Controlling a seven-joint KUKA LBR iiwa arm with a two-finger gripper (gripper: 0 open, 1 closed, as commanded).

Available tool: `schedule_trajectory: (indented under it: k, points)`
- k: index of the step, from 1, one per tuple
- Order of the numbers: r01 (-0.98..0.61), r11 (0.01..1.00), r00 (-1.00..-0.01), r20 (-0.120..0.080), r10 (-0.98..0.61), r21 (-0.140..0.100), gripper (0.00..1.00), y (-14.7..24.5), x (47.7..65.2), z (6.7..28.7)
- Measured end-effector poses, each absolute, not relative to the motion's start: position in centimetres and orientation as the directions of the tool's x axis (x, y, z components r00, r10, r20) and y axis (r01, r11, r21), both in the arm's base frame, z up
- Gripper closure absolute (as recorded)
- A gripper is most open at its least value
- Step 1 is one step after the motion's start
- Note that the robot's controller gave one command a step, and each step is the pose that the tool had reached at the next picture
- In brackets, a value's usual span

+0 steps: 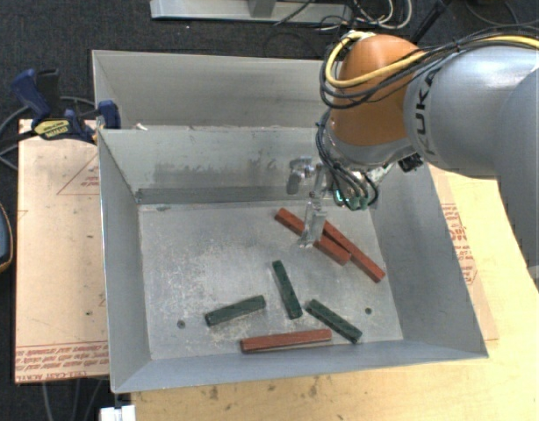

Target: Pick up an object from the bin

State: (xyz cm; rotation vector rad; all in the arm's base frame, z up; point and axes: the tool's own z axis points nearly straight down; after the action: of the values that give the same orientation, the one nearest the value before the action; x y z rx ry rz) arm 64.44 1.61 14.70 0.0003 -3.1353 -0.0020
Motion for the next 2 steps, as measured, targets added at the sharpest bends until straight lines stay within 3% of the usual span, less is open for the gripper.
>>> schedule_trajectory:
  k: [1,2]
  points:
    - [-0.179,0.984,-0.984,-0.003,-0.179,0.000,0.00,1.4,60.5,18.8]
    - [-0.440,0.898,-0.898,0.005,-0.440,0.004,0.00,3.9,53.3,10.2]
